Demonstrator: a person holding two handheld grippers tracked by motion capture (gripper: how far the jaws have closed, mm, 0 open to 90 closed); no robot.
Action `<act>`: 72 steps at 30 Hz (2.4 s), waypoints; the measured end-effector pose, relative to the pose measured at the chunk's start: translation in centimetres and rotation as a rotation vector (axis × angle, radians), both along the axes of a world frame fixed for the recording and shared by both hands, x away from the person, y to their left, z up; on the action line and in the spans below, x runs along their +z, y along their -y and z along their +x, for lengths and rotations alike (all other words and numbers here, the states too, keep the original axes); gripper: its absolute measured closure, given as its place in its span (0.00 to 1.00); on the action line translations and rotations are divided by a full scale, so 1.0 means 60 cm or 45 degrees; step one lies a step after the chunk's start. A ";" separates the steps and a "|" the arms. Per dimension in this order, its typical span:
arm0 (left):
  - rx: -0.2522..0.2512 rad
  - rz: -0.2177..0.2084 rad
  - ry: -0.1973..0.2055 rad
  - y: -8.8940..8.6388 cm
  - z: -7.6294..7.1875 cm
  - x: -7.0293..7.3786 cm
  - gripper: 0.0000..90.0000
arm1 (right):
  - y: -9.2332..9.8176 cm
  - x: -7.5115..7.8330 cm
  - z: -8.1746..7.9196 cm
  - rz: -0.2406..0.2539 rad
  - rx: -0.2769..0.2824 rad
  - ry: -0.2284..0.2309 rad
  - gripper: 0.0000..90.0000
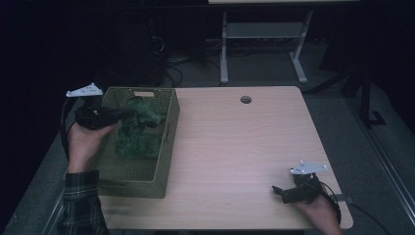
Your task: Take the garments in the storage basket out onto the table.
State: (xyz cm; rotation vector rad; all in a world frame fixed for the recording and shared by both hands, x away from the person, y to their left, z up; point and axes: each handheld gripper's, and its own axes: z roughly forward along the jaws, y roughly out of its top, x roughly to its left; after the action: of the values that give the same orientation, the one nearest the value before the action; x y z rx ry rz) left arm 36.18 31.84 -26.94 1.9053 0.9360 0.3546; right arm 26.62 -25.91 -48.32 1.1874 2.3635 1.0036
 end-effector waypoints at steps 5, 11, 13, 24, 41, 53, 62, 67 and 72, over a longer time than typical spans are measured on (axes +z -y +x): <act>-0.014 -0.006 0.032 0.009 0.000 0.028 0.96 | 0.000 0.000 0.000 0.001 -0.001 0.000 0.03; -0.026 0.002 0.074 0.022 -0.001 0.063 0.96 | -0.001 0.000 0.000 0.003 -0.007 -0.002 0.02; -0.036 -0.006 0.091 0.026 -0.002 0.074 0.96 | -0.001 0.000 0.000 0.001 -0.010 -0.002 0.02; -0.111 -0.048 0.140 0.063 0.003 0.109 0.96 | -0.001 0.000 0.000 0.001 -0.010 -0.003 0.02; -0.240 -0.084 0.150 0.164 0.016 0.101 0.96 | -0.001 0.000 0.000 0.001 -0.010 -0.002 0.02; -0.330 -0.091 0.136 0.253 0.015 0.071 0.96 | -0.001 0.000 -0.001 0.006 -0.014 -0.009 0.02; -0.390 -0.092 0.104 0.310 0.011 0.047 0.96 | -0.001 0.001 -0.001 0.005 -0.014 -0.009 0.02; -0.420 -0.121 0.086 0.335 0.008 0.028 0.96 | -0.001 0.001 -0.001 0.002 -0.013 -0.006 0.02; -0.453 -0.142 0.059 0.362 0.006 0.001 0.96 | -0.001 0.001 -0.001 0.002 -0.013 -0.006 0.02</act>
State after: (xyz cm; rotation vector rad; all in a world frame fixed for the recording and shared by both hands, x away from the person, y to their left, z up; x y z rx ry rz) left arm 36.53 10.13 -26.86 1.9065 0.5588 0.1312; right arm 26.58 -25.84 -48.29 1.2030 2.3584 1.0006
